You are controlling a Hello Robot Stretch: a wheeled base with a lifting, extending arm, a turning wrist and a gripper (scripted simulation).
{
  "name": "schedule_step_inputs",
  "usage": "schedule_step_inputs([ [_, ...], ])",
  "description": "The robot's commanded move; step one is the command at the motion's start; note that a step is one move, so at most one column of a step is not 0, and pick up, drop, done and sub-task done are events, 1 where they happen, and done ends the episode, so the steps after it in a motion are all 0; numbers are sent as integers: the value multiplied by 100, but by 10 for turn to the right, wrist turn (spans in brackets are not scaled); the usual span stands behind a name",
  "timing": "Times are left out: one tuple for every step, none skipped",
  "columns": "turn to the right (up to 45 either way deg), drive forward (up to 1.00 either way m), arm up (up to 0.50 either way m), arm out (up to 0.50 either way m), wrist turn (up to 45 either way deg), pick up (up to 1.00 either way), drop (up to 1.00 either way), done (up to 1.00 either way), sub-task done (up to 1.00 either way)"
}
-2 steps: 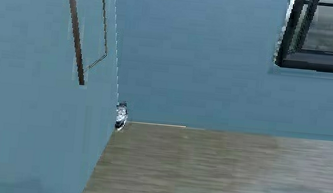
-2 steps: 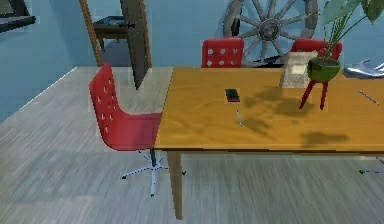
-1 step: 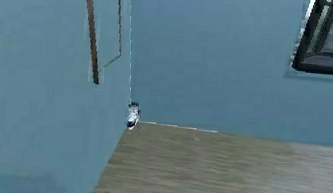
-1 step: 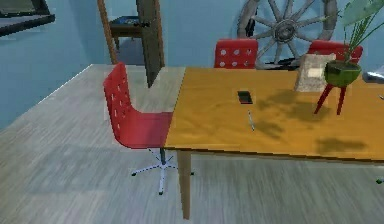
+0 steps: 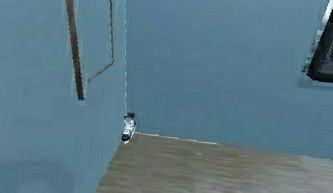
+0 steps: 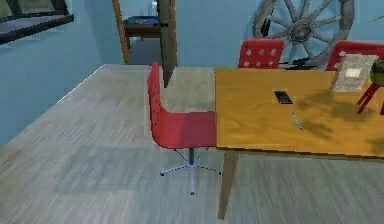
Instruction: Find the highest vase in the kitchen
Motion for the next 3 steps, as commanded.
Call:
schedule_step_inputs([
  [450,0,0,0,0,0,0,0,0],
  [120,0,0,0,0,0,0,0,0],
  [0,100,0,0,0,0,0,0,0],
])
